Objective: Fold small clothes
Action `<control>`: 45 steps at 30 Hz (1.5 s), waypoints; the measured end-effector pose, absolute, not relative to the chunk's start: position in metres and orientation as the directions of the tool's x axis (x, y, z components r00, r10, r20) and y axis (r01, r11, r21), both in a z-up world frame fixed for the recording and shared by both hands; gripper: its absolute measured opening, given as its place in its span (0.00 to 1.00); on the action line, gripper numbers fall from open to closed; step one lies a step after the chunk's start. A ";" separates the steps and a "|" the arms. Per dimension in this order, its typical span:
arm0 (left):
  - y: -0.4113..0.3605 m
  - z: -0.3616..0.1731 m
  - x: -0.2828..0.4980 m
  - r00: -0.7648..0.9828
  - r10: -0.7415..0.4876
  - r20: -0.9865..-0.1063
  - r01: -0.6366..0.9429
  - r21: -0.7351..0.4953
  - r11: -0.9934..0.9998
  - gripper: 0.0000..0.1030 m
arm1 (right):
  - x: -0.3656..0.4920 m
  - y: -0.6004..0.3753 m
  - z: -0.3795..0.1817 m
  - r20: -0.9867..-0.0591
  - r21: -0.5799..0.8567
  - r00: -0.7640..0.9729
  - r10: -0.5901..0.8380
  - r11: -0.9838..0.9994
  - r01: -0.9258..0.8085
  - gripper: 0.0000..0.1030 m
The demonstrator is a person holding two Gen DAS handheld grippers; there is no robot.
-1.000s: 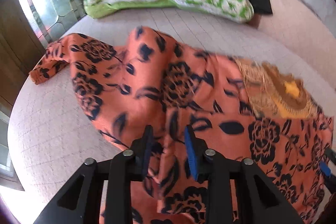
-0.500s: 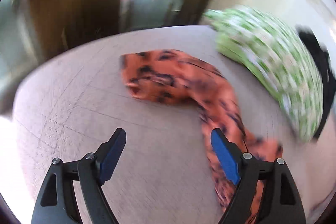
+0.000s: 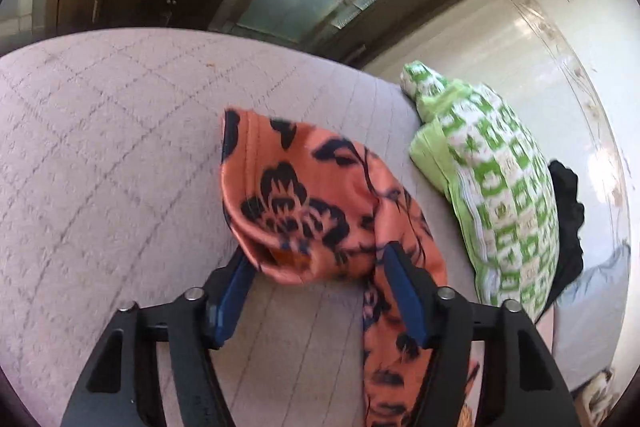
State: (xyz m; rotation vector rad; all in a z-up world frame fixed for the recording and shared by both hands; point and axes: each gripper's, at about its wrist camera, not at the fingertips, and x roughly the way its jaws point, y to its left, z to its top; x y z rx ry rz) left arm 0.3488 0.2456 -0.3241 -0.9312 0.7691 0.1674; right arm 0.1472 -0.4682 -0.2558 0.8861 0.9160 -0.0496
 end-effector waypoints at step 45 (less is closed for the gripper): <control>-0.102 -0.128 0.269 0.536 -0.545 -0.645 0.386 -0.387 0.837 0.73 | 0.093 -0.562 -0.208 -0.494 0.835 0.827 0.267 0.410 0.367 0.79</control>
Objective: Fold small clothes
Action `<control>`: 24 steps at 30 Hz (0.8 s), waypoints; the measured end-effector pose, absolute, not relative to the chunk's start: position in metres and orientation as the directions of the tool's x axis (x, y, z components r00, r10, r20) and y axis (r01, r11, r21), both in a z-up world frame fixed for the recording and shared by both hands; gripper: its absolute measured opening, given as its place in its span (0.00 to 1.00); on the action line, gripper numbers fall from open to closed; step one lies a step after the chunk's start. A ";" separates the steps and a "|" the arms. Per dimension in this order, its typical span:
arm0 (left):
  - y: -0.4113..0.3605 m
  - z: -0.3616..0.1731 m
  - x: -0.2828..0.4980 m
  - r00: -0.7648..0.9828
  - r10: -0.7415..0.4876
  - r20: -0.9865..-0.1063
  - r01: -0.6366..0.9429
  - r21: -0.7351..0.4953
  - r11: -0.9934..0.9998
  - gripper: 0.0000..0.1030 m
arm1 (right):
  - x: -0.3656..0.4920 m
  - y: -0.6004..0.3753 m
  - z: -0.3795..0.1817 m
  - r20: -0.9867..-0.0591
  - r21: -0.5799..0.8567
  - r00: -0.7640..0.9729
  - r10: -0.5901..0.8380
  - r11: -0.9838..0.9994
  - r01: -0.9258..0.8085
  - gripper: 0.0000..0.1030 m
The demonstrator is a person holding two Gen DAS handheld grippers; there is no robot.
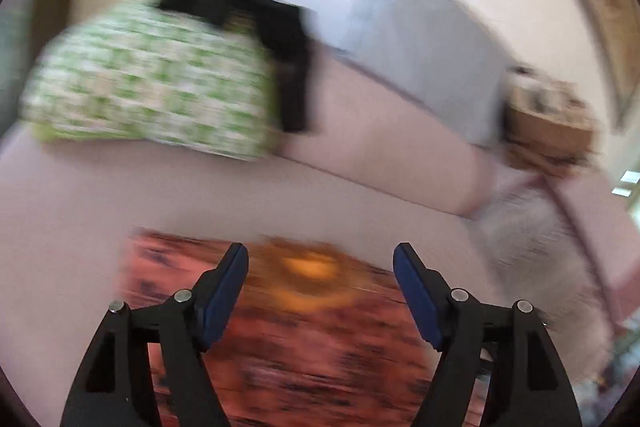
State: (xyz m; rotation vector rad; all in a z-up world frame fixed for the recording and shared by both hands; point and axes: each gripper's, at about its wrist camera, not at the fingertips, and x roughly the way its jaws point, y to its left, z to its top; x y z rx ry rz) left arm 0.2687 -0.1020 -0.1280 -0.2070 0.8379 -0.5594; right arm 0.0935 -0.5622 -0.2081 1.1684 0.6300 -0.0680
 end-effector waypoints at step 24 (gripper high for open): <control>-0.045 -0.292 0.312 0.366 -0.019 -0.931 0.072 0.008 0.997 0.73 | 0.114 -0.539 -0.197 -0.680 0.446 0.717 -0.155 0.690 0.571 0.07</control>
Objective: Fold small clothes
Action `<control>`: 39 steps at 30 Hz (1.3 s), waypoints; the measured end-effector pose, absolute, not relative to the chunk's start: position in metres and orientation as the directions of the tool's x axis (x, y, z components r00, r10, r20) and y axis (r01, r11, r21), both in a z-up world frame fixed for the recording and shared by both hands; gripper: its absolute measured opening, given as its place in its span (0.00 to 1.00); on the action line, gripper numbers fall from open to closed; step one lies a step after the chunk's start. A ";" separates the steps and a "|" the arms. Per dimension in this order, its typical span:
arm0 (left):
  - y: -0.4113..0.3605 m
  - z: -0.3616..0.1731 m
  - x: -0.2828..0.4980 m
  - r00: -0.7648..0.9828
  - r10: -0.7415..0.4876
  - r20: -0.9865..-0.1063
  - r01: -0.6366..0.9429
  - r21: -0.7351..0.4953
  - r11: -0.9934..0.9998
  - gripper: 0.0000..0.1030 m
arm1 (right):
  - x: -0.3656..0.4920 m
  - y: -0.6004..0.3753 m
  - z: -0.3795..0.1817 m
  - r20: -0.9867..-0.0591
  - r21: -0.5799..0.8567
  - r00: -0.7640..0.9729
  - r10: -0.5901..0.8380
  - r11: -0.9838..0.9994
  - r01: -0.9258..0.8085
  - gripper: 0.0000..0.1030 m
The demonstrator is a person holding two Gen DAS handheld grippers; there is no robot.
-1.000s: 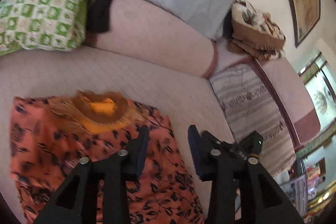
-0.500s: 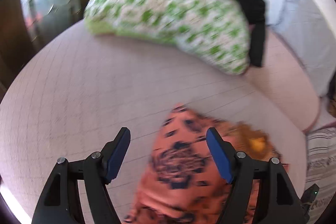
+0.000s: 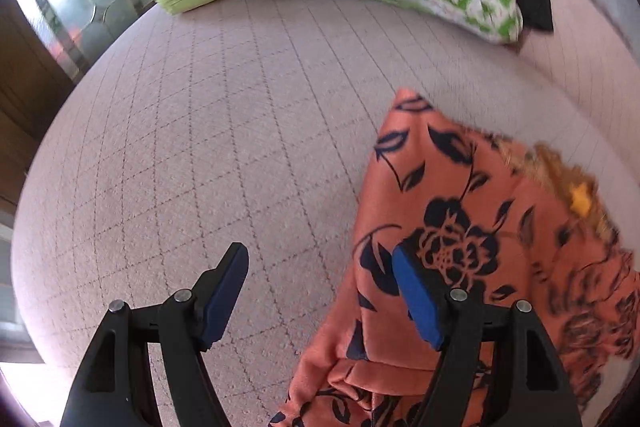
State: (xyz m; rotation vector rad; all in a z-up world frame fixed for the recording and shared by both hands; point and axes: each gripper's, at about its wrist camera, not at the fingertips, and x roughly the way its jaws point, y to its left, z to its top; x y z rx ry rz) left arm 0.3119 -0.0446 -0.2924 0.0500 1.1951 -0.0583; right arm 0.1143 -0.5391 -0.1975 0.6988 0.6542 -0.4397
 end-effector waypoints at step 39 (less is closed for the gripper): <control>-0.185 -0.290 0.251 0.374 -0.059 -0.926 0.449 0.125 0.885 0.82 | 0.140 -0.484 -0.260 -0.802 0.544 0.491 0.340 0.756 0.365 0.18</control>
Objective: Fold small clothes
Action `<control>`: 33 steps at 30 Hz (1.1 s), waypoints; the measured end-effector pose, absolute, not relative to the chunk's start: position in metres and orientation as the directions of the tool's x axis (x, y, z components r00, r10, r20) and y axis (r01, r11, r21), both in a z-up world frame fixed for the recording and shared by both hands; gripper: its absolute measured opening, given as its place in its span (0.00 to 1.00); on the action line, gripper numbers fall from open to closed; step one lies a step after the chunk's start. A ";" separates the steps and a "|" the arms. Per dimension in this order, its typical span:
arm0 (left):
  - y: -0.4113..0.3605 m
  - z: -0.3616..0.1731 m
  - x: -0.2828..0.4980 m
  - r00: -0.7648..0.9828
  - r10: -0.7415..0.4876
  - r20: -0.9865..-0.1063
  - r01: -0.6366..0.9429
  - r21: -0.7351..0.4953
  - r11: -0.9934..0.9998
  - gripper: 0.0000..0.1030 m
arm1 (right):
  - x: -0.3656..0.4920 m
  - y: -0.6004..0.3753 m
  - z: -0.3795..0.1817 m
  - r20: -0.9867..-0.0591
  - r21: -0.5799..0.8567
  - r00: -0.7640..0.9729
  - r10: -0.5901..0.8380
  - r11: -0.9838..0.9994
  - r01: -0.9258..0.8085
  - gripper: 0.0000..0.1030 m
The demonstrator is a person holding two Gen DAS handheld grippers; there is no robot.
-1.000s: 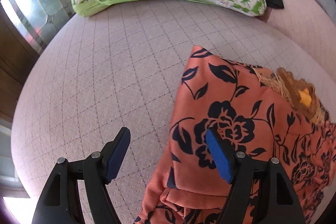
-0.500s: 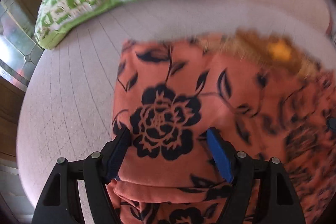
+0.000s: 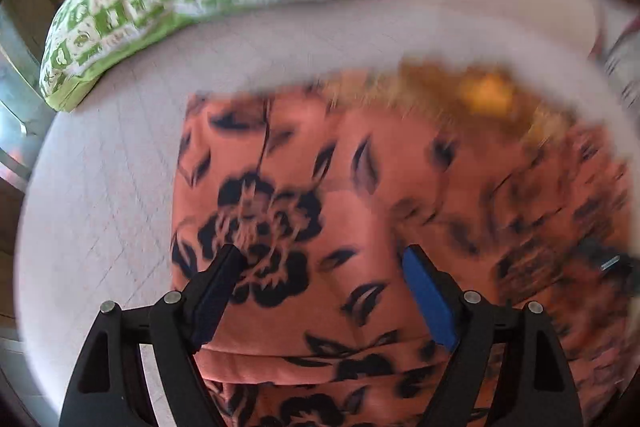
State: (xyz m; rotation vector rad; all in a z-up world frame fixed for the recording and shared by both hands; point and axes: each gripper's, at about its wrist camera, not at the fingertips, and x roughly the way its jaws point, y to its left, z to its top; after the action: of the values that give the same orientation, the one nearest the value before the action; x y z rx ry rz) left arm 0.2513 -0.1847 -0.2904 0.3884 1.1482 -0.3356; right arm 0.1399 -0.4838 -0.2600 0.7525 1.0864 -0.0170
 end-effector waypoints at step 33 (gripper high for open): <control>-0.043 -0.201 -0.028 0.634 -0.215 -0.743 0.401 0.077 0.913 0.83 | 0.054 -0.380 -0.201 -0.610 0.515 0.729 0.310 0.854 0.067 0.80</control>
State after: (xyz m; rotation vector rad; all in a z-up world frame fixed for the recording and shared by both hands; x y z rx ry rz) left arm -0.0279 -0.0429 -0.2010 0.2452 0.8118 -0.3563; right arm 0.0545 -0.3802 -0.2007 0.5417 0.7500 0.1414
